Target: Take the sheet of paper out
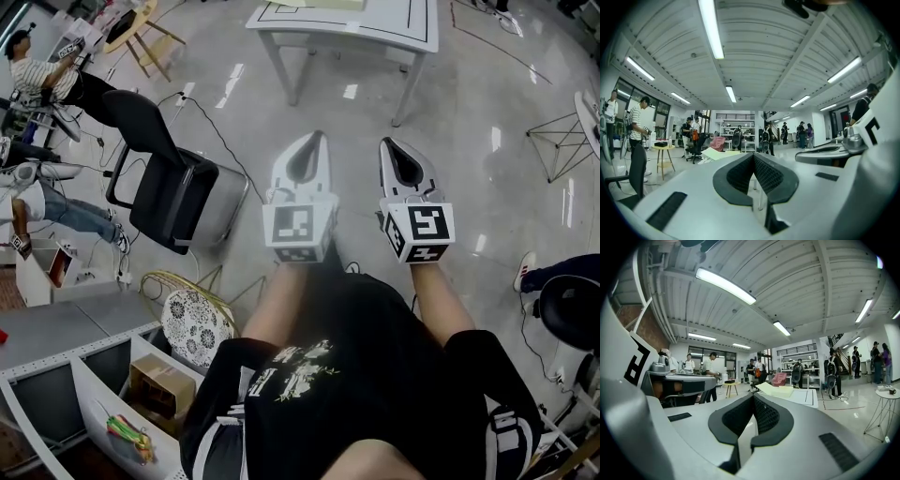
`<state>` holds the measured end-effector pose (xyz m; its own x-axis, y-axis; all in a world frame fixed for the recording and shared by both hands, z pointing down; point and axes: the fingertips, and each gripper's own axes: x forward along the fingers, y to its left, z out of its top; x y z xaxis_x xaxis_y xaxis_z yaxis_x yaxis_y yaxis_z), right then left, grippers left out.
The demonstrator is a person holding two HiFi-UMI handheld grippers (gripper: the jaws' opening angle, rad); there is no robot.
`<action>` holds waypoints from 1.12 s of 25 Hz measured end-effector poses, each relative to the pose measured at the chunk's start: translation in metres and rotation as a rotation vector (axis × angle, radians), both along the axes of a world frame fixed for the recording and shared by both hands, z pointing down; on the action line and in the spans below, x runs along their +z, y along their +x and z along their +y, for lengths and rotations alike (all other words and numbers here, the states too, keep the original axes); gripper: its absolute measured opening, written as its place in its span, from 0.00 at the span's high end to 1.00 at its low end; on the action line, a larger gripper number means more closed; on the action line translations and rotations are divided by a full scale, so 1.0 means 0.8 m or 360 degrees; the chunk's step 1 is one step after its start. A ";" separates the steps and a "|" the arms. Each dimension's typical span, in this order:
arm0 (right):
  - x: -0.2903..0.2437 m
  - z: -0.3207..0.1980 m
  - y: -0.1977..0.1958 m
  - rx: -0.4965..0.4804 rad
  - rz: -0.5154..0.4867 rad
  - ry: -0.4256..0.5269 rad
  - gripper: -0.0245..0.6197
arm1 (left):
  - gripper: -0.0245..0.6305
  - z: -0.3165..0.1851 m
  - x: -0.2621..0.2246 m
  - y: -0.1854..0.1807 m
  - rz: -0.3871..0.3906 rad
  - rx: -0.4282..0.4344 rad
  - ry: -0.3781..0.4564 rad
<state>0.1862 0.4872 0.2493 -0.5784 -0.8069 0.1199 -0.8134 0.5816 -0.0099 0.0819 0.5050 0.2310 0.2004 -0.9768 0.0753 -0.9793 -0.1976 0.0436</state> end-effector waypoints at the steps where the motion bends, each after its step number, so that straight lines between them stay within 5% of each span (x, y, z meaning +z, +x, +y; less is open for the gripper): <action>1: 0.001 -0.002 0.001 0.0003 0.0003 -0.0001 0.96 | 0.96 -0.002 0.002 0.001 -0.0010 0.0002 -0.0004; 28: 0.002 -0.115 -0.052 -0.0017 0.0024 -0.0027 0.96 | 0.96 -0.116 0.008 -0.045 -0.0019 -0.0002 -0.0020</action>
<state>0.1444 0.3952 0.2513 -0.5849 -0.7986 0.1420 -0.8074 0.5900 -0.0076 0.0463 0.4122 0.2377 0.1982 -0.9760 0.0902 -0.9800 -0.1958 0.0346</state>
